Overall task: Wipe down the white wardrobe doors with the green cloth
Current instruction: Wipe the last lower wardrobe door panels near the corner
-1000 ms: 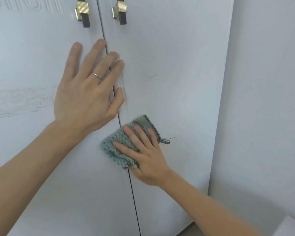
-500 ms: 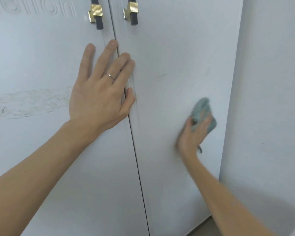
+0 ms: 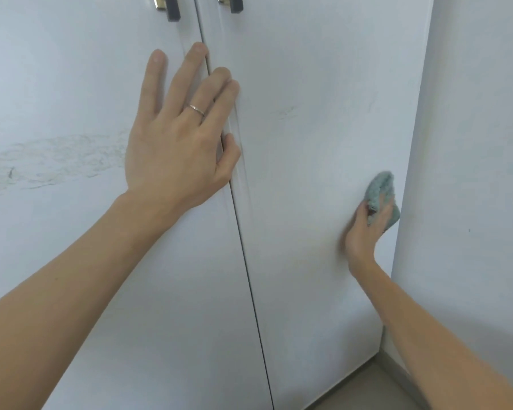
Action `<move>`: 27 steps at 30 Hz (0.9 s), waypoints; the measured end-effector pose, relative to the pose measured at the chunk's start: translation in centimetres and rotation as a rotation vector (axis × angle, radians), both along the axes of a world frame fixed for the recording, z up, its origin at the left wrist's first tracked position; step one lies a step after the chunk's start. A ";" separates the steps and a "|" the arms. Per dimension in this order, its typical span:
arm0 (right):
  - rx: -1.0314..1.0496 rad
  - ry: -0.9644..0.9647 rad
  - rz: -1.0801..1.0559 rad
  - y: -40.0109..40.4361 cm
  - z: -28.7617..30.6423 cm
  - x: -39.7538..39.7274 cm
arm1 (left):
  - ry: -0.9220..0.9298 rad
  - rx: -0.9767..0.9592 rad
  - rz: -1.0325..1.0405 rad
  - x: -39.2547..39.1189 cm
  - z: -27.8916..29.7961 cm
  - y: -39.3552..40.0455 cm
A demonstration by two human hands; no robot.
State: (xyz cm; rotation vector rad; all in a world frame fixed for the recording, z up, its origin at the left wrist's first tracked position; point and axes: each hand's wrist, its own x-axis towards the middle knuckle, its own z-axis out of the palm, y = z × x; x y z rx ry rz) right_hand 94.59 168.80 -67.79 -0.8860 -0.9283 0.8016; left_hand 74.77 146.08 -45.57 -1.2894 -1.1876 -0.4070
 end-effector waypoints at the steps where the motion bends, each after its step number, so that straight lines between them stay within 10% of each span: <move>1: -0.136 0.097 0.007 1.1 0.0 1.0 | -0.003 -0.006 0.002 0.0 0.0 0.0; 7: -0.297 0.096 -0.137 -3.3 0.8 -3.5 | 0.006 -0.006 0.021 0.0 0.1 -0.2; 13: 0.140 -0.311 0.221 -22.5 -4.2 -13.2 | 0.029 -0.004 0.012 -0.5 0.1 -0.4; 17: 0.180 -0.313 0.116 -14.9 -2.8 -8.9 | 0.035 -0.001 -0.018 -0.4 0.0 -0.2; 22: -0.248 0.073 -0.023 0.1 -0.2 0.5 | 0.010 -0.008 -0.033 -0.4 -0.1 -0.1; 27: -0.308 0.161 -0.079 -0.4 -0.4 -0.2 | 0.001 -0.032 -0.027 -0.2 0.0 -0.3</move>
